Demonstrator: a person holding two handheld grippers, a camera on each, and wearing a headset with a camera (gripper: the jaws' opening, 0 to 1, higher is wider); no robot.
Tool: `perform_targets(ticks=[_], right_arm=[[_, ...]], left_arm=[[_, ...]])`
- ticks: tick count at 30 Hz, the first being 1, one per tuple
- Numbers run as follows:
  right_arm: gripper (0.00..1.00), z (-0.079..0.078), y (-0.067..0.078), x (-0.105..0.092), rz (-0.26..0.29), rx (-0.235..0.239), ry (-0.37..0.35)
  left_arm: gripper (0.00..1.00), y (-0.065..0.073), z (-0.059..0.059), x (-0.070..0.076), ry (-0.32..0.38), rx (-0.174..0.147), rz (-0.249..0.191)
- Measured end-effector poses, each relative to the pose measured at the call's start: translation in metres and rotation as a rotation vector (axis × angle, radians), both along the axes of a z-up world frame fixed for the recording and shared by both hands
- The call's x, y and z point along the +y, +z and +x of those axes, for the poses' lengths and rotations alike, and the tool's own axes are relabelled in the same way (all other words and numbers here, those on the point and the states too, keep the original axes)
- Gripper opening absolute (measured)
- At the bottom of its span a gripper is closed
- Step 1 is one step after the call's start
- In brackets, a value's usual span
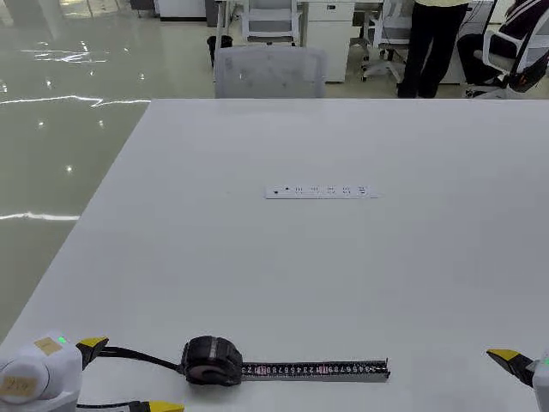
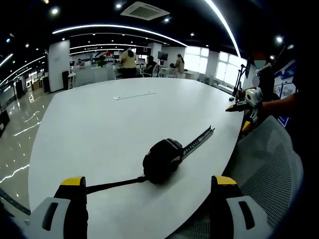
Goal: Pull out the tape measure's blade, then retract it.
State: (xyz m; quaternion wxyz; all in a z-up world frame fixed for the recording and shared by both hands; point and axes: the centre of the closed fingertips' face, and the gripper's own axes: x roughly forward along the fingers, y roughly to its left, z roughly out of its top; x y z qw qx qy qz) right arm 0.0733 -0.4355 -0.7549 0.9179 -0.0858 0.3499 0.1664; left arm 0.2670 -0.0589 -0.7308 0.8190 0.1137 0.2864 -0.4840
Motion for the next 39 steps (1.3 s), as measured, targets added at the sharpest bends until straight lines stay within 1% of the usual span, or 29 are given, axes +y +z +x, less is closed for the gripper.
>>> perform_targets(ticks=[2,3,5,8,11,13,15,17,19,21,23,24,26,28,30,32,34,36,37,39], right_arm=[[1.0,-0.003,0.001,-0.002,0.005,0.001,-0.014],[1.0,-0.004,0.001,-0.003,0.005,-0.001,-0.019],[1.0,-0.006,0.002,-0.004,0.008,-0.009,-0.02],[0.99,-0.008,0.001,-0.006,0.006,-0.008,-0.019],[0.99,-0.01,-0.001,-0.011,0.002,0.004,-0.029],[0.99,-0.01,0.0,-0.01,0.004,0.003,-0.034],[0.99,-0.009,0.0,-0.01,0.008,0.006,-0.035],[0.98,-0.01,-0.003,-0.008,0.013,0.018,-0.035],[0.98,-0.009,-0.003,-0.007,0.011,0.019,-0.031],[0.98,-0.009,-0.003,-0.007,0.009,0.024,-0.026],[0.98,-0.01,-0.004,-0.009,0.007,0.027,-0.024],[0.98,-0.01,-0.003,-0.01,0.006,0.025,-0.026],[0.98,-0.01,-0.002,-0.013,0.012,0.023,-0.034],[0.98,-0.011,-0.002,-0.013,0.009,0.024,-0.027],[0.98,-0.011,-0.002,-0.012,0.003,0.028,-0.01],[0.98,-0.01,-0.002,-0.012,-0.01,0.02,0.006],[0.98,-0.011,0.0,-0.013,-0.005,0.027,-0.007],[0.98,-0.011,0.002,-0.011,0.003,0.016,-0.004],[0.98,-0.011,0.0,-0.01,0.005,0.015,0.004],[0.98,-0.014,-0.007,-0.015,-0.009,0.035,0.002]], left_arm=[[1.0,0.001,-0.003,0.0,-0.003,0.006,0.002],[1.0,0.002,-0.003,0.0,-0.006,0.002,0.004],[1.0,0.003,-0.001,-0.002,-0.011,-0.003,0.004],[1.0,0.001,0.003,-0.003,-0.016,-0.013,0.006],[1.0,0.0,0.004,-0.004,-0.014,-0.005,0.005],[1.0,-0.001,0.003,-0.004,-0.022,-0.007,0.008],[1.0,-0.004,0.004,-0.003,-0.022,-0.006,0.011],[1.0,-0.006,0.006,-0.001,-0.019,0.001,0.009],[1.0,-0.007,0.005,0.0,-0.021,0.01,0.007],[1.0,-0.012,0.003,0.002,-0.028,0.014,0.037],[1.0,-0.01,0.002,0.0,-0.033,0.018,0.027],[1.0,-0.008,0.001,-0.002,-0.033,0.023,0.014],[1.0,-0.009,0.0,-0.005,-0.036,0.024,0.02],[1.0,-0.009,-0.001,-0.007,-0.045,0.017,0.032],[1.0,-0.007,-0.004,-0.009,-0.06,0.006,0.033],[1.0,-0.007,-0.002,-0.01,-0.062,-0.007,0.036],[1.0,-0.007,-0.003,-0.011,-0.059,0.004,0.036],[1.0,-0.005,-0.005,-0.014,-0.067,-0.003,0.035],[1.0,-0.004,-0.006,-0.015,-0.074,-0.008,0.036],[1.0,-0.006,-0.005,-0.016,-0.065,-0.008,0.034]])
